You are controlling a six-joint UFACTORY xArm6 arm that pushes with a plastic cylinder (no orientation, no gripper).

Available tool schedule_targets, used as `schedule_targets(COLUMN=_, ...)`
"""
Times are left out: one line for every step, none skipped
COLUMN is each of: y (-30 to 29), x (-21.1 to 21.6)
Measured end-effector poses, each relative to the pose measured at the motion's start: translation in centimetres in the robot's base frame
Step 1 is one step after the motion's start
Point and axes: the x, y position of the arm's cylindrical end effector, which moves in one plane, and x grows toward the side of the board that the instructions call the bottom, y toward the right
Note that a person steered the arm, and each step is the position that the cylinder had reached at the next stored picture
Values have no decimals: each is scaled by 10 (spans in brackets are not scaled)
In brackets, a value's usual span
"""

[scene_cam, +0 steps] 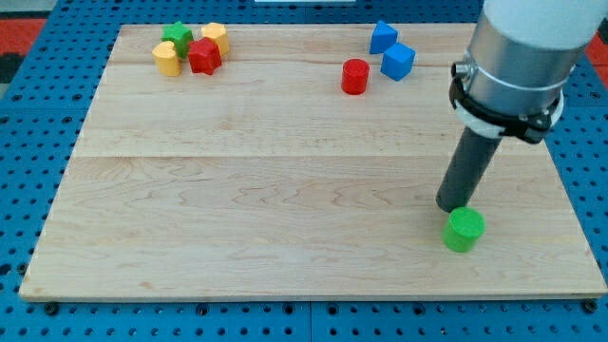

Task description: Push the blue triangle to red circle

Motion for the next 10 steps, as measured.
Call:
schedule_targets(y=-2, x=-1)
schedule_targets(y=-1, x=-12)
schedule_targets(y=23, x=-35)
schedule_targets(y=62, x=-38)
schedule_targets(y=80, x=-62)
schedule_targets(y=81, x=-101)
schedule_targets(y=63, x=-136)
schedule_targets(y=31, x=-172)
schedule_targets(y=4, x=-198)
schedule_targets(y=25, x=-210)
